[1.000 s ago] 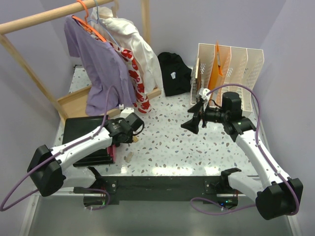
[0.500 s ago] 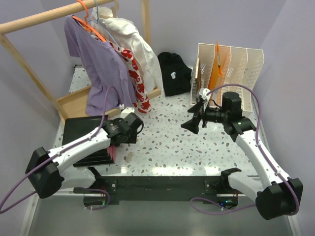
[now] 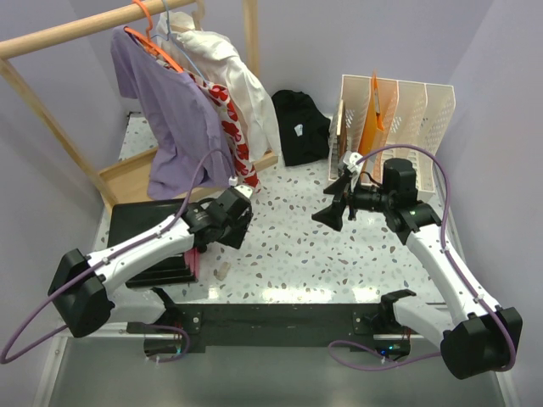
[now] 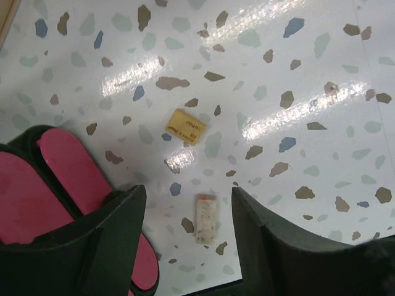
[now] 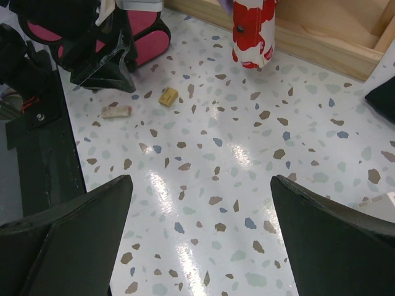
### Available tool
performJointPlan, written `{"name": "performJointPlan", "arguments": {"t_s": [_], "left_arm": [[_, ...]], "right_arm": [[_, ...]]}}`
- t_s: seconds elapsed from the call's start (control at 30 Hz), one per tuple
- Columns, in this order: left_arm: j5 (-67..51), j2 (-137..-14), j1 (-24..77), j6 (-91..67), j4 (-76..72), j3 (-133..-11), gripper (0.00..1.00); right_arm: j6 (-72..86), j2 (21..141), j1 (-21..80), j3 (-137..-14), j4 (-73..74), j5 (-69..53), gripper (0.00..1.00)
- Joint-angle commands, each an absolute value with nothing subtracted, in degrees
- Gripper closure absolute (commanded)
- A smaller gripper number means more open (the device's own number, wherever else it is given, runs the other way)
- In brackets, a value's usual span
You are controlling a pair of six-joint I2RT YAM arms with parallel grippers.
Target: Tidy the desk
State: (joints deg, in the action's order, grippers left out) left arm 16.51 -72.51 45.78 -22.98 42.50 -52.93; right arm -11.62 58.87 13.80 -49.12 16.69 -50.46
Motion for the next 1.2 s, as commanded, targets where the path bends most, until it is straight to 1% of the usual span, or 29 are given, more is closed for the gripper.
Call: {"name": "performJointPlan", "arguments": {"t_s": [0.0, 0.13, 0.23, 0.3, 0.43, 0.5, 0.6, 0.77, 0.93, 1.17], "left_arm": [[12.2, -73.2, 45.6, -6.2, 41.5, -57.7, 0.37], [10.3, -77.3, 45.9, 4.9, 44.6, -58.8, 0.37], [15.2, -80.2, 46.2, 9.4, 47.4, -60.7, 0.37], [16.3, -81.3, 46.2, 14.0, 48.9, -61.0, 0.37], [19.3, -81.7, 46.2, 22.3, 49.7, -57.5, 0.36], [18.8, -81.0, 46.1, 26.0, 49.0, -55.3, 0.36], [18.1, -81.2, 46.1, 29.2, 47.7, -52.7, 0.34], [18.1, -82.8, 45.2, 29.7, 46.0, -49.8, 0.30], [17.0, -82.4, 42.3, 30.9, 45.1, -49.6, 0.30], [16.5, -83.5, 41.3, 31.6, 44.2, -47.4, 0.28]], "right_arm": [[-12.7, 59.2, 13.4, -49.2, 16.2, -51.3, 0.01], [-12.7, 59.6, 13.4, -49.3, 16.3, -51.2, 0.01], [-12.7, 59.7, 13.4, -49.2, 16.3, -50.9, 0.01], [-12.8, 59.9, 13.4, -49.2, 16.3, -50.8, 0.01], [-12.8, 60.1, 13.4, -49.4, 16.3, -51.2, 0.01], [-12.8, 60.1, 13.4, -49.4, 16.3, -51.3, 0.01], [-12.8, 60.1, 13.3, -49.4, 16.3, -51.3, 0.01], [-12.7, 59.5, 13.4, -49.6, 16.6, -51.4, 0.01], [-12.5, 59.1, 13.4, -49.6, 16.5, -52.2, 0.01], [-12.0, 57.7, 13.4, -49.6, 16.4, -53.1, 0.01]]}}
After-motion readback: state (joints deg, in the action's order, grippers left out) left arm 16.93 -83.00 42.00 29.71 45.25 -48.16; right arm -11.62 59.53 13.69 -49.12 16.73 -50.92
